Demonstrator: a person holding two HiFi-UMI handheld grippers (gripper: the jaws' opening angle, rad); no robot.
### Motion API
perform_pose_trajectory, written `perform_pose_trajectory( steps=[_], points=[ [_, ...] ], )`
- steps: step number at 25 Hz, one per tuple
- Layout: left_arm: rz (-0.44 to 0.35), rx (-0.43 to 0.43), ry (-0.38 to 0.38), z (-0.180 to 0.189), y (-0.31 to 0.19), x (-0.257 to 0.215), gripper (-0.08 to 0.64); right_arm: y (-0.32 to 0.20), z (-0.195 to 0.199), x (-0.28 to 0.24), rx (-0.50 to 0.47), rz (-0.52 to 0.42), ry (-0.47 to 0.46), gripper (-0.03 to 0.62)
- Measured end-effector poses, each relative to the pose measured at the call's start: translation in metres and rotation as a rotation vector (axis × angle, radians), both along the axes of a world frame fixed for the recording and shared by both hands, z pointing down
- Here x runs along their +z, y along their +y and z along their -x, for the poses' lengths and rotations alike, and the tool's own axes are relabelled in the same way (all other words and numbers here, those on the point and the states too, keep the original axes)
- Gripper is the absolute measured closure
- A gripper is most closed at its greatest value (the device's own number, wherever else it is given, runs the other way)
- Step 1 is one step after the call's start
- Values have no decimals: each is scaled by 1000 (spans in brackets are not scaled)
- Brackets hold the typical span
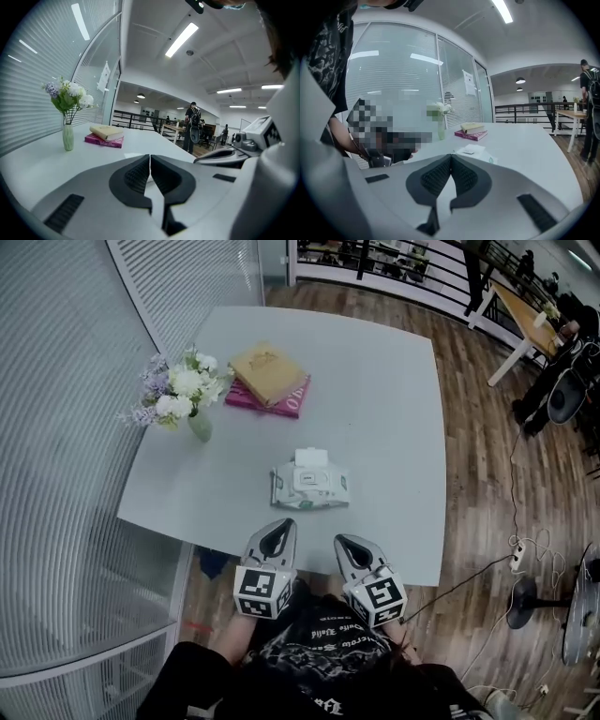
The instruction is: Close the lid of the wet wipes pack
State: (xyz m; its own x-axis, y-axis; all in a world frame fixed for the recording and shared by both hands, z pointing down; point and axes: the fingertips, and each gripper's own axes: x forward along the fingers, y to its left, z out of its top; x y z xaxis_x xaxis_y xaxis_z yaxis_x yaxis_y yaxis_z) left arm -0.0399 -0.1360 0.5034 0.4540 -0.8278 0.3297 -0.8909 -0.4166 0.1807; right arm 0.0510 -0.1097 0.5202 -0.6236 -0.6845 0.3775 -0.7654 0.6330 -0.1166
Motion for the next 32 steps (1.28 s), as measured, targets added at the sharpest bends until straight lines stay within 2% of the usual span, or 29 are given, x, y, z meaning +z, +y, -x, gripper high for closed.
perform_pose_trajectory(
  steps=[4, 8, 11, 15, 18, 24, 29, 32],
  points=[
    [4, 58, -6, 12, -22, 2, 551, -12, 38, 6, -79, 57, -37, 594],
    [1, 97, -14, 21, -36, 4, 549, -31, 50, 9, -16, 45, -14, 594],
    [2, 97, -8, 29, -44, 5, 549, -48, 47, 4, 23, 30, -14, 594],
    [4, 113, -10, 34, -54, 9, 551, -69, 42, -4, 22, 39, -29, 594],
    [19, 121, -17, 36, -66, 16, 549, -91, 36, -3, 23, 60, -8, 594],
    [59, 80, 19, 38, -86, 25, 549, -140, 25, -4, 19, 95, 46, 592],
    [103, 60, 7, 37, -98, 38, 549, -173, 19, 1, -18, 151, 84, 563],
    [161, 78, 10, 32, -103, 49, 549, -189, 13, 13, -33, 231, 70, 563]
  ],
)
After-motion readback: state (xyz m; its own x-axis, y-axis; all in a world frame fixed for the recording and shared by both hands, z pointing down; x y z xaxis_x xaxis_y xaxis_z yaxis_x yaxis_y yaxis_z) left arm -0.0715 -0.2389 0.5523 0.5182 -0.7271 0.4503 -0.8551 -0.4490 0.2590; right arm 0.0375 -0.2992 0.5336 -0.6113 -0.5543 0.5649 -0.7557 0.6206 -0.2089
